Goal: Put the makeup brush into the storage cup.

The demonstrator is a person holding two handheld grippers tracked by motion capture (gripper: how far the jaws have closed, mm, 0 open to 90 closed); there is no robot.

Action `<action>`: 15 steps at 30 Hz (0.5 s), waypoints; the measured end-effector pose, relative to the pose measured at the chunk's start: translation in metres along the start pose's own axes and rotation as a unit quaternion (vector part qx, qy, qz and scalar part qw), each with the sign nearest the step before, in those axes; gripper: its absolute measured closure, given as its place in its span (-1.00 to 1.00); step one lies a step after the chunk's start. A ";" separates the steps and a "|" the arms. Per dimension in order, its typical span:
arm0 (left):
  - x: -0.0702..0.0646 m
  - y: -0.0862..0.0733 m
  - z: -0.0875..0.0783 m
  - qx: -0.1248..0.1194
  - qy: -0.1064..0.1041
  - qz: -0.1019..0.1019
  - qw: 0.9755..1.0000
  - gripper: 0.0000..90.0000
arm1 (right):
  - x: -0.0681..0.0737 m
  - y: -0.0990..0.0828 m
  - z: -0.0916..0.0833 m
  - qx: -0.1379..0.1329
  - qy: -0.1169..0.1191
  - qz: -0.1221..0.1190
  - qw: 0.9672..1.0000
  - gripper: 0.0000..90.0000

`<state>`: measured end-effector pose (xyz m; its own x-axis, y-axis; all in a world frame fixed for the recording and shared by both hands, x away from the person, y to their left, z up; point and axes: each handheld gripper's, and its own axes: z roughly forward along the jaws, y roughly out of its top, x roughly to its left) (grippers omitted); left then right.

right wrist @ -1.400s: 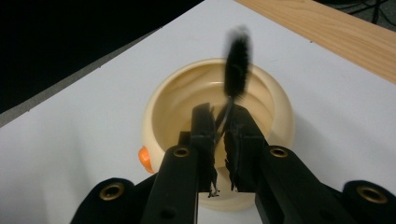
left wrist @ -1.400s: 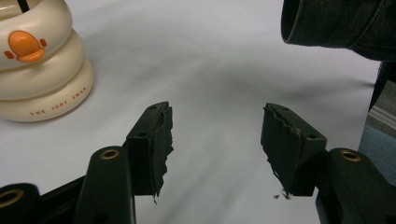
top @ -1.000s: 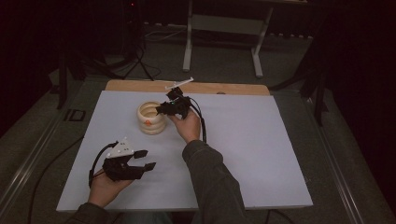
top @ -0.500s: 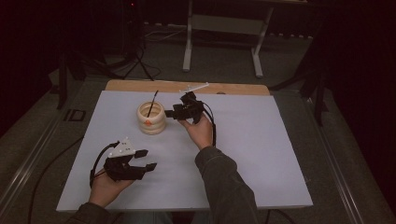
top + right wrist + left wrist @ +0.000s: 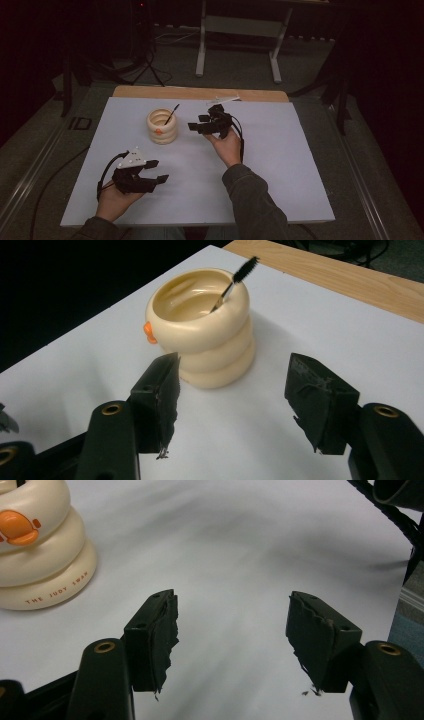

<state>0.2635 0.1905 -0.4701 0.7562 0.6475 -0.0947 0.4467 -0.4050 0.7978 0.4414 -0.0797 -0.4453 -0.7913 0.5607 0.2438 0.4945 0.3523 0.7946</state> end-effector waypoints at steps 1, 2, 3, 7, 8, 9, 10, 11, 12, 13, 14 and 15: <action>0.000 0.000 0.000 0.000 0.000 0.000 1.000 -0.18 | -0.001 -0.001 -0.002 -0.001 -0.001 0.001 1.000 -0.17; 0.000 0.000 0.000 0.001 0.001 0.000 1.000 -0.18 | -0.001 -0.003 -0.005 -0.004 -0.002 0.002 1.000 -0.17; 0.000 0.000 0.000 0.000 0.001 -0.001 1.000 -0.18 | -0.002 -0.004 -0.007 -0.004 -0.003 0.002 1.000 -0.17; 0.000 0.000 0.001 0.001 0.000 -0.003 1.000 -0.19 | -0.005 -0.009 -0.016 -0.009 -0.006 0.005 1.000 -0.21; 0.001 0.000 0.001 0.002 0.000 -0.002 1.000 -0.19 | -0.006 -0.010 -0.017 -0.011 -0.006 0.006 1.000 -0.22; 0.001 0.000 0.001 0.003 0.000 -0.001 1.000 -0.19 | -0.007 -0.012 -0.019 -0.011 -0.007 0.007 1.000 -0.24; 0.001 0.000 0.001 0.003 0.000 -0.002 1.000 -0.20 | -0.007 -0.013 -0.021 -0.011 -0.008 0.008 1.000 -0.24; 0.001 0.000 0.001 0.003 0.000 -0.001 1.000 -0.20 | -0.008 -0.014 -0.022 -0.012 -0.008 0.008 1.000 -0.24; 0.001 0.000 0.001 0.003 0.000 -0.001 1.000 -0.20 | -0.008 -0.016 -0.024 -0.012 -0.008 0.008 1.000 -0.25; 0.001 0.000 0.001 0.003 0.000 -0.001 1.000 -0.20 | -0.008 -0.016 -0.024 -0.012 -0.008 0.008 1.000 -0.25; 0.001 0.000 0.001 0.002 0.001 -0.002 1.000 -0.20 | -0.009 -0.017 -0.026 -0.012 -0.009 0.008 1.000 -0.26; 0.001 0.000 0.001 0.002 0.002 -0.002 1.000 -0.20 | -0.010 -0.019 -0.028 -0.013 -0.010 0.009 1.000 -0.28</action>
<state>0.2645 0.1901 -0.4706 0.7525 0.6515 -0.0964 0.4519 -0.4043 0.7952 0.4296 -0.1134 -0.4474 -0.7745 0.5821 0.2477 0.4996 0.3226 0.8039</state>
